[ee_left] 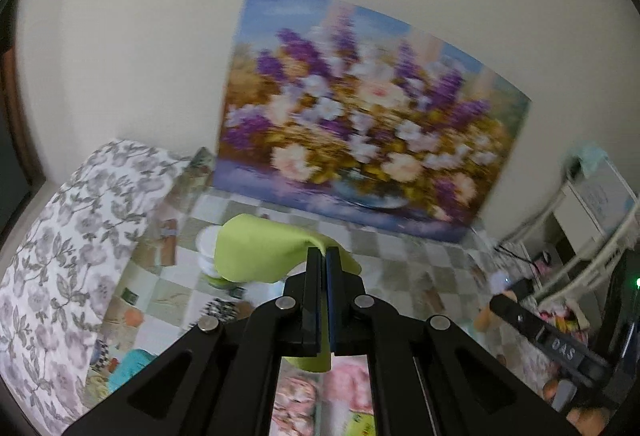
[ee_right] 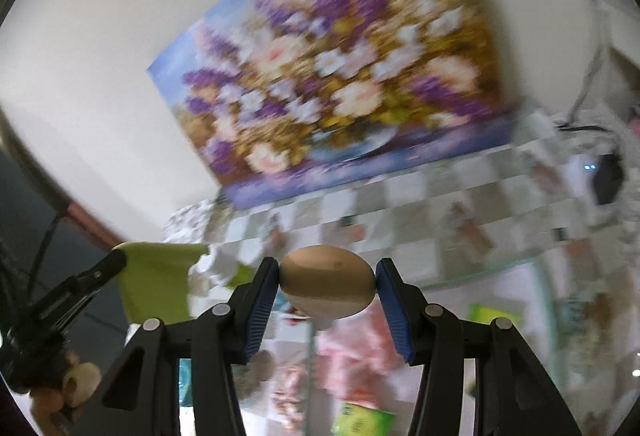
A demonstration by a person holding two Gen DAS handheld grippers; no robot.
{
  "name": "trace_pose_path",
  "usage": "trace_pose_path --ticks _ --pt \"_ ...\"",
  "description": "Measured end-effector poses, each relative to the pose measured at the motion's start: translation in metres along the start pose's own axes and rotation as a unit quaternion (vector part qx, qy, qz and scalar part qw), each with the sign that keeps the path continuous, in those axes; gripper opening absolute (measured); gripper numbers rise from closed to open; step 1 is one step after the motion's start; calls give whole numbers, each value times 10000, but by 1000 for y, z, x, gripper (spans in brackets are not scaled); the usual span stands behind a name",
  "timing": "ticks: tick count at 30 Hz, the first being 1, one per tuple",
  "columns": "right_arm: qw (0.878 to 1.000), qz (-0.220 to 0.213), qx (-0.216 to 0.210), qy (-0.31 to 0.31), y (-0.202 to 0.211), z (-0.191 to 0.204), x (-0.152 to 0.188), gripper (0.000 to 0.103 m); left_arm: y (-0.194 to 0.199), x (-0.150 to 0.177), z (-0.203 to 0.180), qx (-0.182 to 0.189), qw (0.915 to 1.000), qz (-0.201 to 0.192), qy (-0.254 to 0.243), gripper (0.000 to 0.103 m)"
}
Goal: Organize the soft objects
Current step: 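Carry the lime-green cloth and tan sponge over the white tray with both grippers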
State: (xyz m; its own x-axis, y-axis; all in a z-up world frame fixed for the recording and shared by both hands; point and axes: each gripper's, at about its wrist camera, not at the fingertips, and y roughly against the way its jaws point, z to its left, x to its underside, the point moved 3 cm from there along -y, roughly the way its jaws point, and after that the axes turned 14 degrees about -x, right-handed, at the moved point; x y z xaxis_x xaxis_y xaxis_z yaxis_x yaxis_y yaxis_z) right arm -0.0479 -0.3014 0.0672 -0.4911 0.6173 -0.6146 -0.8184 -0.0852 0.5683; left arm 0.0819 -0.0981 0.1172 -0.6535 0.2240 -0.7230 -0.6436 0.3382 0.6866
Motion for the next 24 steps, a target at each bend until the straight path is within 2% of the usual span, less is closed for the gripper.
trace_pose_path --ticks 7,14,19,22,24 --pt "9978 -228 608 -120 48 -27 -2 53 18 27 -62 243 9974 142 -668 2" --pt "9940 -293 1005 -303 84 -50 8 53 17 65 -102 536 9915 442 -1098 2" --pt "9925 -134 1108 -491 90 -66 20 53 0 95 -118 737 9862 803 -1243 2" --pt "9925 85 1054 -609 80 -73 35 53 -19 116 -125 841 9815 1136 -1295 2" --pt "9916 323 998 -757 68 -78 51 53 -27 125 -128 848 9802 1214 -1313 2"
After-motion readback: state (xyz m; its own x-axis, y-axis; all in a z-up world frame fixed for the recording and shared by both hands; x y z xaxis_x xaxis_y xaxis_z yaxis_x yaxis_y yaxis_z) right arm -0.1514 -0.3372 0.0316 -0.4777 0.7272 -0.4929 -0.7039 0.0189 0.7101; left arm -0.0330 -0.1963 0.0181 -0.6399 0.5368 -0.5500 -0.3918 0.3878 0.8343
